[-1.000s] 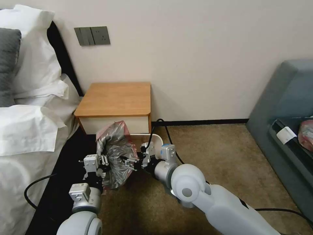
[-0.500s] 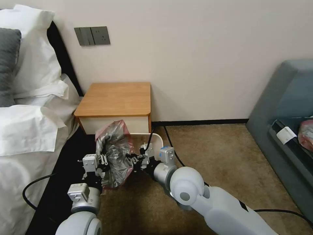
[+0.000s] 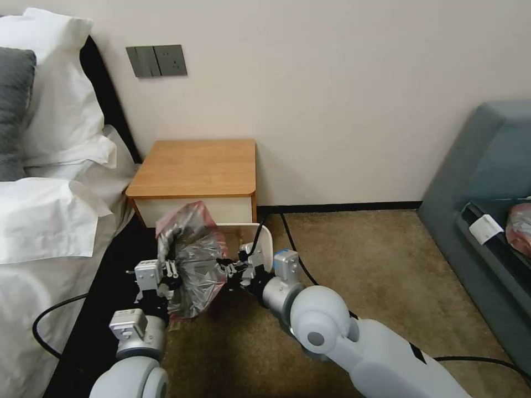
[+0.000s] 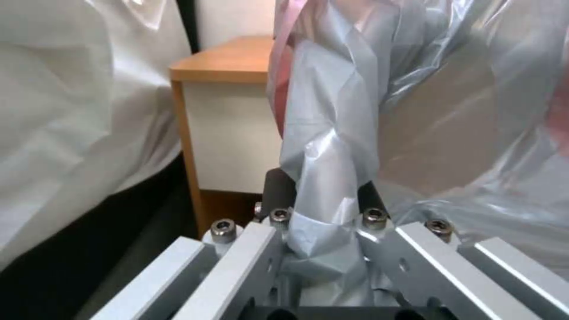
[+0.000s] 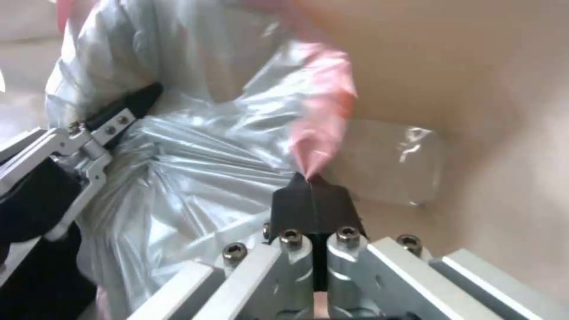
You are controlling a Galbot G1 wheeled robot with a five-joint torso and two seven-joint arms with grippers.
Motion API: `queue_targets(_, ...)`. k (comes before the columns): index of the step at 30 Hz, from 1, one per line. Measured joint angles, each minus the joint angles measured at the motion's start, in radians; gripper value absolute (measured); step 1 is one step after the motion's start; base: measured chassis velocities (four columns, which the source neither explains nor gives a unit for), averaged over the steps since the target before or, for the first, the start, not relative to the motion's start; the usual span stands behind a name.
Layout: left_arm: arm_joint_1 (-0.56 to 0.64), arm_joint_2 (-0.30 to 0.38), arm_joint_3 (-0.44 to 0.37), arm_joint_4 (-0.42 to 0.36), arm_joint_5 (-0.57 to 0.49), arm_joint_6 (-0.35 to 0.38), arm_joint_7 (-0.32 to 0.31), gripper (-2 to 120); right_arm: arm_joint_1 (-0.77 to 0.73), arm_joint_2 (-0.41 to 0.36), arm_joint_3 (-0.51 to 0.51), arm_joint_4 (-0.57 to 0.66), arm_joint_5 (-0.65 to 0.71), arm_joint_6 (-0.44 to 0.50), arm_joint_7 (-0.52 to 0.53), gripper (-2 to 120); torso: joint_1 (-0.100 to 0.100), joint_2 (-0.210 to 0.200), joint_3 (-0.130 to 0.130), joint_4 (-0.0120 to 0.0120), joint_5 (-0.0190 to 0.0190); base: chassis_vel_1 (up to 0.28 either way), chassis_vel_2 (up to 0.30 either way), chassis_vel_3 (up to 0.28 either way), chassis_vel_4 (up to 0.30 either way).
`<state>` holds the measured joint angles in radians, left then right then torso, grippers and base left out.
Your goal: Pick up the garbage bag from the table and place it over the trash can.
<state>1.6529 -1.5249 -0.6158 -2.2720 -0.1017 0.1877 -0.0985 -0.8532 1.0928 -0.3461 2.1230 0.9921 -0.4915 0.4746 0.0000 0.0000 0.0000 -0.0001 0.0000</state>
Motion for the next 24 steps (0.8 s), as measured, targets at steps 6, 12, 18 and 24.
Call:
queue_targets(6, -0.005, -0.007, -0.008, 0.002, -0.006, 0.002, 0.000, 5, -0.026, -0.017, 0.033, 0.037, -0.016, 0.003, 0.000, 0, 0.000, 0.000, 0.000, 0.0000, 0.0000, 0.000, 0.000, 0.000, 0.000)
queue_targets(12, -0.004, -0.007, -0.016, 0.001, -0.011, 0.002, -0.001, 5, -0.039, -0.025, 0.039, 0.050, -0.038, 0.009, 0.000, 0, 0.000, 0.000, 0.000, 0.0000, 0.0000, 0.000, 0.000, 0.000, 0.000)
queue_targets(18, -0.006, -0.003, -0.033, 0.000, -0.025, 0.003, -0.001, 5, -0.060, -0.038, 0.056, 0.073, -0.071, 0.015, -0.008, 0, 0.000, 0.000, 0.000, 0.0000, 0.0000, 0.000, 0.000, 0.000, 0.000)
queue_targets(24, -0.009, -0.004, -0.041, -0.004, -0.037, 0.008, -0.003, 5, -0.094, -0.067, 0.087, 0.092, -0.108, 0.022, -0.028, 0, 0.000, 0.000, 0.000, 0.0000, 0.0000, 0.000, 0.000, 0.000, 0.000)
